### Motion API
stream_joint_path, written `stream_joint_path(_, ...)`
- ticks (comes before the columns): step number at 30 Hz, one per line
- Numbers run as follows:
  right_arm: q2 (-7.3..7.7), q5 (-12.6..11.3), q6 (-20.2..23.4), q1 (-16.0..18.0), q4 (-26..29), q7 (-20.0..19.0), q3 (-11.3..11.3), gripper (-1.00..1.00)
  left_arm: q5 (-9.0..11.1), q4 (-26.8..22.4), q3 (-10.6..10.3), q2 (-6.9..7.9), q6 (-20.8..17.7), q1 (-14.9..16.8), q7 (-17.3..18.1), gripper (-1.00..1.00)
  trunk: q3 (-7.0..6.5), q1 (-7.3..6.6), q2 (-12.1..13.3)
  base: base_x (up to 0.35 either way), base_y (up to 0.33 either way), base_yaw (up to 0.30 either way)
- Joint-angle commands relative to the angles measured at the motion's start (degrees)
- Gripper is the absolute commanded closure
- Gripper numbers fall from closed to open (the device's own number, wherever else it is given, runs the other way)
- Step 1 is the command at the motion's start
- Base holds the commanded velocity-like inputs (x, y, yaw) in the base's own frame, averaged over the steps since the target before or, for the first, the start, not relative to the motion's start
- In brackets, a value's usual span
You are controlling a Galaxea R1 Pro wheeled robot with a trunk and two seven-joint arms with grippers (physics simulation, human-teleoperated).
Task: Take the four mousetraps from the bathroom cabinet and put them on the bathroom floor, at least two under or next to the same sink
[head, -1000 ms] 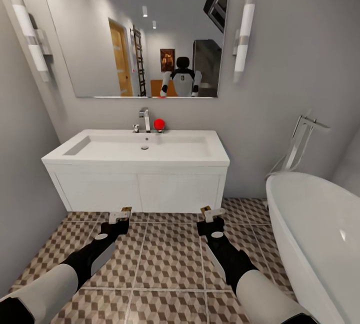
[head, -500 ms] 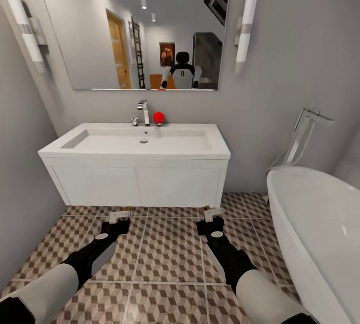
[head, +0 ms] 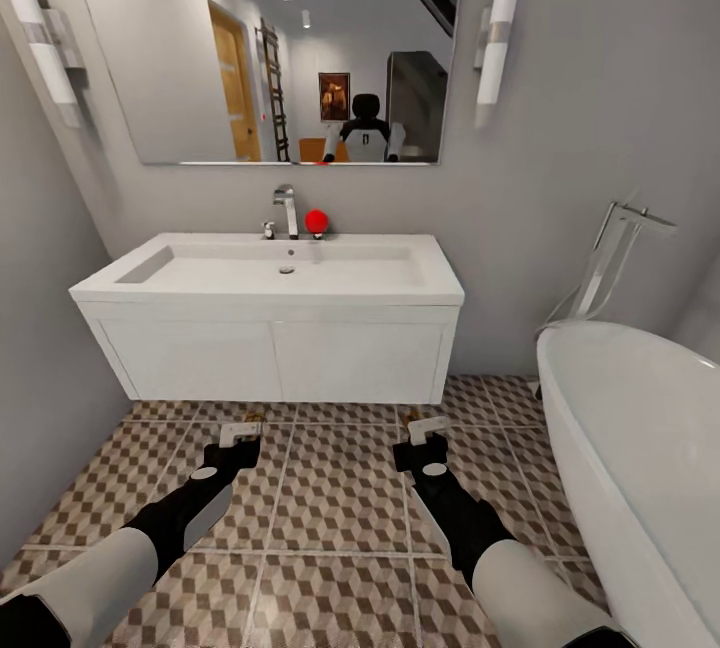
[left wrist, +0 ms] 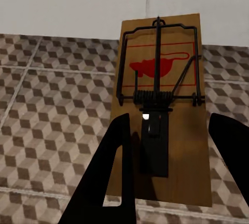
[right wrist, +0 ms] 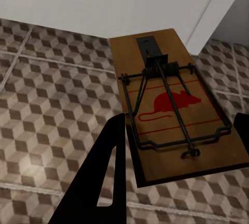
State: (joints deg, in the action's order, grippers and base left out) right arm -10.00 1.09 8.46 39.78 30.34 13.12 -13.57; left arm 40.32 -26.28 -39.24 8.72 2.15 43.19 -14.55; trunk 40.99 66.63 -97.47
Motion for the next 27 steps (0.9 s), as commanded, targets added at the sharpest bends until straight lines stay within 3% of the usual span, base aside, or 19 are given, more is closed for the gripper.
stream_joint_path(1,0.0,0.0,0.4,0.0,0.1,0.4,-0.2,1.0,0.5,-0.1,-0.5,0.07,0.2,0.1,-0.4,1.0,0.33,0.22,-0.4,0.0,0.0,0.0)
stream_joint_path(27,0.0,-0.1,-4.1,0.0,0.0,0.4,0.1,1.0,0.5,0.0,-0.5,-0.02,0.2,0.1,-0.4,1.0,7.39,5.93,-10.9,0.0,0.0,0.0)
